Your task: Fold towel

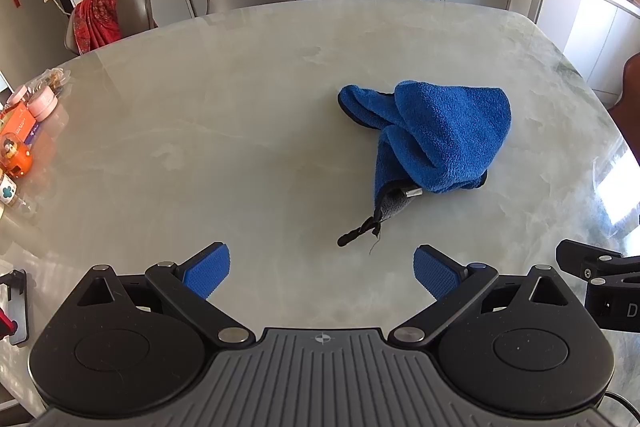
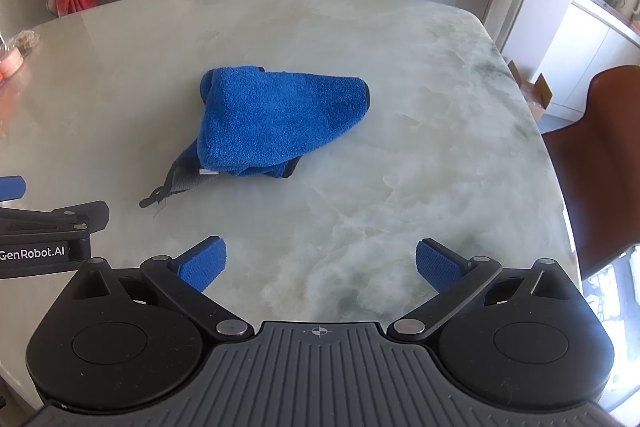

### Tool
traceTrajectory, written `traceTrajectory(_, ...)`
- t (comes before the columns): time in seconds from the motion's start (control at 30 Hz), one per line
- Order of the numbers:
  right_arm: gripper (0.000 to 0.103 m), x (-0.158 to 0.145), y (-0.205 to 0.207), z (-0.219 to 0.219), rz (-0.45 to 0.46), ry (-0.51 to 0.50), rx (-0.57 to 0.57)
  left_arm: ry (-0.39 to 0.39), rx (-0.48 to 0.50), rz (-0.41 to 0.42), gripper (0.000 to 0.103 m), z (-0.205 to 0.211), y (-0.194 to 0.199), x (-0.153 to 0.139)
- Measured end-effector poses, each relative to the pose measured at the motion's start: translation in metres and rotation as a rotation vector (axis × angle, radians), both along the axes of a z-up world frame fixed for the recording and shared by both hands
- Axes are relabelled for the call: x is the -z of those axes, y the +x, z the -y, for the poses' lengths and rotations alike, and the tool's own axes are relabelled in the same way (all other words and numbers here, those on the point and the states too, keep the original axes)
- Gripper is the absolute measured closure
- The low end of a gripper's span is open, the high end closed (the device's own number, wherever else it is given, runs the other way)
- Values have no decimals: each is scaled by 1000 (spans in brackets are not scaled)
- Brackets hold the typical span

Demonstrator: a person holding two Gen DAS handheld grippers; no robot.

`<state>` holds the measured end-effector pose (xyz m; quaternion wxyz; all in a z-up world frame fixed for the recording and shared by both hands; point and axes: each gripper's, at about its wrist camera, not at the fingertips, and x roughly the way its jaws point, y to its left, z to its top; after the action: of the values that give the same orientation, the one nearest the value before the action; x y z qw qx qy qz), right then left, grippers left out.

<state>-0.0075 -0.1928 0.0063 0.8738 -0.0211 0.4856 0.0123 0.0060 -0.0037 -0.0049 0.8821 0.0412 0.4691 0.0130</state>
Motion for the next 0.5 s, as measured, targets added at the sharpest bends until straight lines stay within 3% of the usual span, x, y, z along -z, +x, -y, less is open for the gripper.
traceTrajectory(0.5,1,5,3,1,-23,-4,-1,7,5,-20,2,3,4,4)
